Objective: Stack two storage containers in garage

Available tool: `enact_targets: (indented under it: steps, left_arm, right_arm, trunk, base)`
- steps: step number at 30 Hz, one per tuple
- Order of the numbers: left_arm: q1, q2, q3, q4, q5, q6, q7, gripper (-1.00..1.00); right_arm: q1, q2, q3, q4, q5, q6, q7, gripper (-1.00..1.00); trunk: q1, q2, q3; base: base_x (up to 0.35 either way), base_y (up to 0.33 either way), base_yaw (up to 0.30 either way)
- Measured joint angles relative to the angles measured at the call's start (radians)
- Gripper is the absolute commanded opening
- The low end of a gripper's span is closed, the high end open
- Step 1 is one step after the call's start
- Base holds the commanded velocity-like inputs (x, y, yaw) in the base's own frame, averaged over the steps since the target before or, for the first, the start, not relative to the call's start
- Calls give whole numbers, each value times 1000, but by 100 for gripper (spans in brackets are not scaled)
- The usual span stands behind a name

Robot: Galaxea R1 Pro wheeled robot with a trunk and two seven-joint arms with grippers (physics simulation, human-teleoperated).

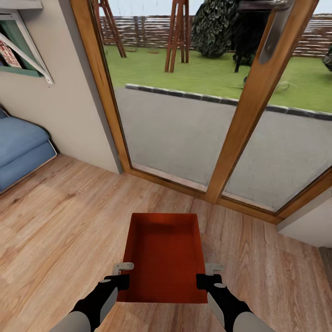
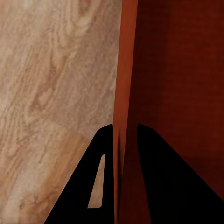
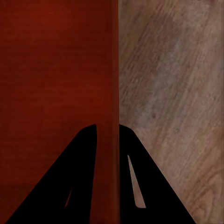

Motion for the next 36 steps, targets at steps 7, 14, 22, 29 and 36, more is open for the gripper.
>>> enact_targets:
  steps: [7, 14, 22, 29, 36]
  left_arm:
    - [0, 0, 0, 0, 0, 0, 0, -100]
    - [0, 0, 0, 1, 0, 0, 0, -100]
    - [0, 0, 0, 0, 0, 0, 0, -100]
    - [0, 1, 1, 0, -1, 0, -1, -100]
    - [0, 0, 1, 0, -2, 0, -1, -100]
  right_arm:
    - [0, 0, 0, 0, 0, 0, 0, -100]
    - [0, 0, 0, 0, 0, 0, 0, -100]
    - [0, 0, 0, 0, 0, 0, -1, -100]
    - [0, 1, 0, 0, 0, 0, -1, -100]
    - [0, 1, 0, 0, 1, 0, -1, -100]
  trunk:
    - [-27, 49, 22]
    - [-54, 98, 44]
    - [-84, 154, 69]
    - [-111, 203, 91]
    - [-138, 252, 113]
  base:
    - [0, 0, 0]
    - [0, 0, 0]
    - [0, 0, 0]
    - [0, 0, 0]
    - [0, 0, 0]
